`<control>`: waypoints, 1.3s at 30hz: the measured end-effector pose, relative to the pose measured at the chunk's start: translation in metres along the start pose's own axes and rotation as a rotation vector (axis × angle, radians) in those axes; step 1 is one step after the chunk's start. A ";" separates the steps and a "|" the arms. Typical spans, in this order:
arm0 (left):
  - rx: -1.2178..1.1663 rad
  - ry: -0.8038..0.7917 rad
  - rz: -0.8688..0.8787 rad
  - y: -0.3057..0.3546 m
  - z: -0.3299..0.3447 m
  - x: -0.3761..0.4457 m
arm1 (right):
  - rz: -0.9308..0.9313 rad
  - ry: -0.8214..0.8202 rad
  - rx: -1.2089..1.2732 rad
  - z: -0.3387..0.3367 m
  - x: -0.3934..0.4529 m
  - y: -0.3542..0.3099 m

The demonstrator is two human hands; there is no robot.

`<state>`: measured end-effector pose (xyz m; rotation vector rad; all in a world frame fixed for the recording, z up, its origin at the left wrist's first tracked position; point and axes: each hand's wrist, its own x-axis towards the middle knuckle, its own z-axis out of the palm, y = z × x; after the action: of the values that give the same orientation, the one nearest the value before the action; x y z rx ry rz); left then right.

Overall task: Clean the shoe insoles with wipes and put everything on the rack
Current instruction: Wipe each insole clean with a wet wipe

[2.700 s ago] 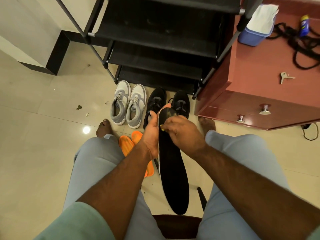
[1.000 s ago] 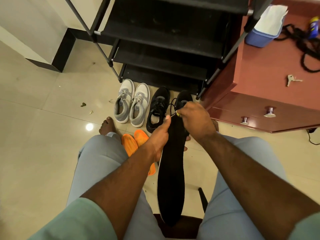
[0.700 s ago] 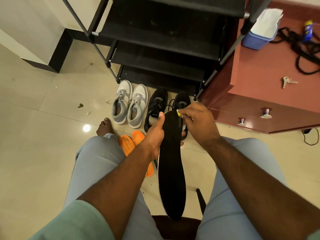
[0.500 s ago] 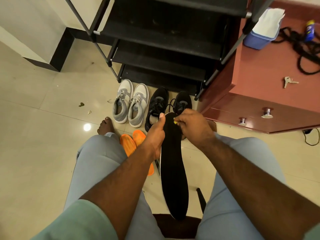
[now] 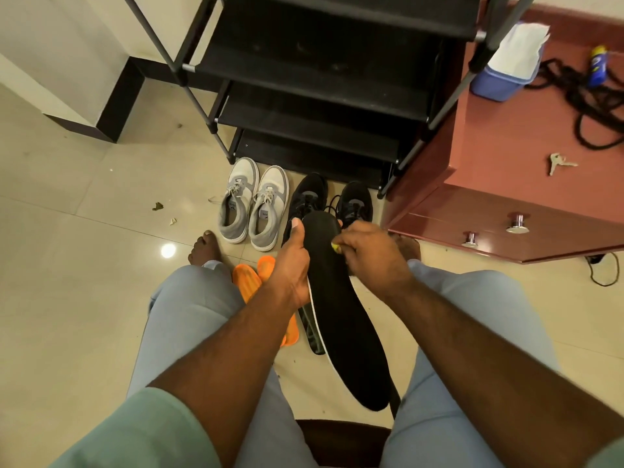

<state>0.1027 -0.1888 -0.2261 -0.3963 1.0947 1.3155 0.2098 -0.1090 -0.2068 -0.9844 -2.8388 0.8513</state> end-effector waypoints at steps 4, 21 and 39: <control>0.088 0.000 -0.005 -0.009 0.006 -0.005 | 0.094 0.113 -0.023 -0.002 0.023 0.009; -0.146 0.191 0.192 0.023 -0.009 0.008 | 0.330 -0.031 0.567 0.006 -0.029 -0.008; 0.201 -0.188 -0.099 0.058 -0.027 -0.019 | 0.029 0.009 0.268 -0.027 0.016 0.029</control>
<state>0.0418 -0.2045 -0.2050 -0.1711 1.0242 1.1195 0.2183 -0.0679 -0.2008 -0.9906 -2.6160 1.1876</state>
